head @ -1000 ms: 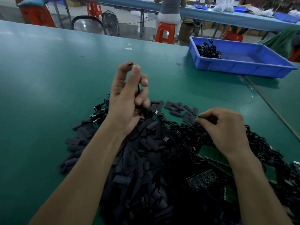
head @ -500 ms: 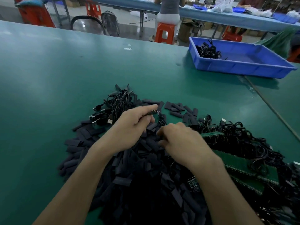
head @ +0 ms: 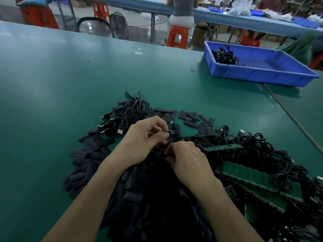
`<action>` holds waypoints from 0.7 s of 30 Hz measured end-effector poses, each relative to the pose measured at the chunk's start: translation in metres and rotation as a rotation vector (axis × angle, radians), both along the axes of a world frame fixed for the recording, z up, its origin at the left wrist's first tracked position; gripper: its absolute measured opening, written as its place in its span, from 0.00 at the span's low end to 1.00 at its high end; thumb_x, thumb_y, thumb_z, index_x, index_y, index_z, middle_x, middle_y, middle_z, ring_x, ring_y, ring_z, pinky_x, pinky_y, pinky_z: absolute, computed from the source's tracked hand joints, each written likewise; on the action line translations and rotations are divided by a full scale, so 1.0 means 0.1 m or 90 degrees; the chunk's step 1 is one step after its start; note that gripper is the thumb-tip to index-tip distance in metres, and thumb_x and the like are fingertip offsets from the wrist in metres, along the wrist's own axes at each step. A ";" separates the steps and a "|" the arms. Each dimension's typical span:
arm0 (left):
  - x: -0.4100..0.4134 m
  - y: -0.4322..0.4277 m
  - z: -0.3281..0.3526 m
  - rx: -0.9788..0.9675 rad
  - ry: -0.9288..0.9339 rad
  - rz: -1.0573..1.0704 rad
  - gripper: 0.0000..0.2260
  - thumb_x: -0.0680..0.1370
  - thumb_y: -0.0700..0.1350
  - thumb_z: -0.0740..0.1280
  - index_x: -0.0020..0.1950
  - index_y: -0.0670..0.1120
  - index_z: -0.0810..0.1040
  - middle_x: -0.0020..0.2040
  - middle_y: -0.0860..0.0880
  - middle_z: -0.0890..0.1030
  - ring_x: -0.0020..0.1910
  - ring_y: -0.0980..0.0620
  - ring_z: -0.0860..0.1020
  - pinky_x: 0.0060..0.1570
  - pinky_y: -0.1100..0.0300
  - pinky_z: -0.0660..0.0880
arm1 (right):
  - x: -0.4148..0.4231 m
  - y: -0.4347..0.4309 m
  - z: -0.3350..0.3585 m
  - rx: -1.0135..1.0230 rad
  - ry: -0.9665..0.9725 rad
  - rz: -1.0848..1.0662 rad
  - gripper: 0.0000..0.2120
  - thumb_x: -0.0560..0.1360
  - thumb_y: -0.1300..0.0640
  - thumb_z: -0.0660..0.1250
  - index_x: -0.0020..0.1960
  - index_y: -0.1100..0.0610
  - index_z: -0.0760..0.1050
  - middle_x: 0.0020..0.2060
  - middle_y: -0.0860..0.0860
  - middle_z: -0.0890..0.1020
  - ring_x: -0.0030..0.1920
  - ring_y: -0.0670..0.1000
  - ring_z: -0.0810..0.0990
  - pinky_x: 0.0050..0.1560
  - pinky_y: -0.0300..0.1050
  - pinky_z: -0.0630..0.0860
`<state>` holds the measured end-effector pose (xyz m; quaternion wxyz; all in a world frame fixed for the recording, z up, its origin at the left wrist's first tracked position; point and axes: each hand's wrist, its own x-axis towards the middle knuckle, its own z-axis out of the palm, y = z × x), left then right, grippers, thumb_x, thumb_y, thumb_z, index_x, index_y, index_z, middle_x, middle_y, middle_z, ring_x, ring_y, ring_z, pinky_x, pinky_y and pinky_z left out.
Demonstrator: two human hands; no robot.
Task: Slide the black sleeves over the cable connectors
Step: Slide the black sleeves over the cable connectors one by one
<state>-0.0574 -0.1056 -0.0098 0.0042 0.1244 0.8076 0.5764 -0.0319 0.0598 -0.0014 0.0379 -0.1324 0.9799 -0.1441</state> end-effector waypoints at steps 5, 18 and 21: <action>0.01 -0.01 0.02 -0.001 0.008 0.043 0.09 0.80 0.43 0.70 0.43 0.57 0.79 0.36 0.51 0.84 0.35 0.51 0.84 0.41 0.56 0.81 | -0.04 0.03 0.00 -0.203 0.037 -0.051 0.08 0.82 0.55 0.63 0.57 0.49 0.80 0.47 0.51 0.82 0.45 0.54 0.80 0.46 0.54 0.79; 0.02 -0.02 0.01 -0.162 0.017 0.072 0.13 0.84 0.42 0.61 0.65 0.52 0.80 0.44 0.60 0.82 0.43 0.68 0.79 0.41 0.76 0.72 | -0.07 0.06 -0.02 -0.473 0.083 -0.104 0.10 0.82 0.57 0.62 0.60 0.49 0.78 0.44 0.41 0.78 0.41 0.38 0.74 0.44 0.31 0.68; 0.01 -0.04 0.02 -0.184 -0.001 0.043 0.18 0.85 0.40 0.59 0.73 0.51 0.74 0.48 0.60 0.81 0.47 0.70 0.78 0.42 0.77 0.72 | -0.07 0.07 0.00 -0.481 0.101 -0.107 0.10 0.80 0.55 0.68 0.61 0.49 0.79 0.53 0.42 0.81 0.54 0.39 0.78 0.56 0.35 0.74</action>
